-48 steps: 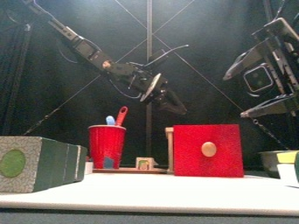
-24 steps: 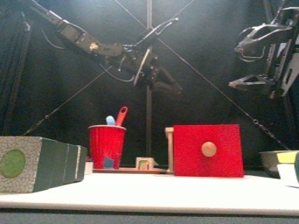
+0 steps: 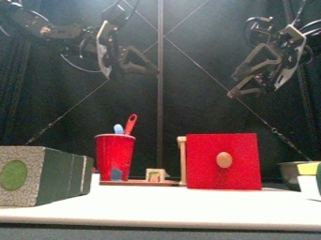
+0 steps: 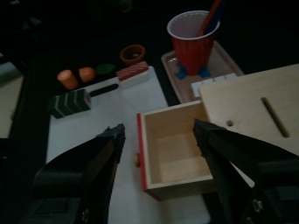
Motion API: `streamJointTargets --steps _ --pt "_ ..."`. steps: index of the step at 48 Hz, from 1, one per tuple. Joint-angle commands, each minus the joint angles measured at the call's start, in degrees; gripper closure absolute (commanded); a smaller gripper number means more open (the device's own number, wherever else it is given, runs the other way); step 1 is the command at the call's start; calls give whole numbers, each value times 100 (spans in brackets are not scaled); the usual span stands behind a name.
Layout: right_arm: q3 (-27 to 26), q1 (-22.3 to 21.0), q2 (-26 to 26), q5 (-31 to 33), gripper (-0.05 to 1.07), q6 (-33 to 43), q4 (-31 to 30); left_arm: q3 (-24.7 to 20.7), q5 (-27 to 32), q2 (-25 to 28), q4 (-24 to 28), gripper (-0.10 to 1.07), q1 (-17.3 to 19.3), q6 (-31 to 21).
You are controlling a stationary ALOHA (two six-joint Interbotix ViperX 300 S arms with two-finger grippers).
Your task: Open drawer
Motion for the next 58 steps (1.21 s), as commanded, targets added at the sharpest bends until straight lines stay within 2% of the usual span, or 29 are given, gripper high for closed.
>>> streamJointTargets --steps 1,20,46,58 --pt "-132 -9 -26 -26 8 18 -18 97 -70 -220 9 98 -44 9" --pt "18 35 0 -158 8 26 70 439 -70 -483 -35 98 -62 -9" --pt "97 9 26 -158 8 35 193 510 -70 -457 -26 98 0 9" --pt "149 -9 44 -149 8 35 237 527 -79 -422 -18 98 167 35"
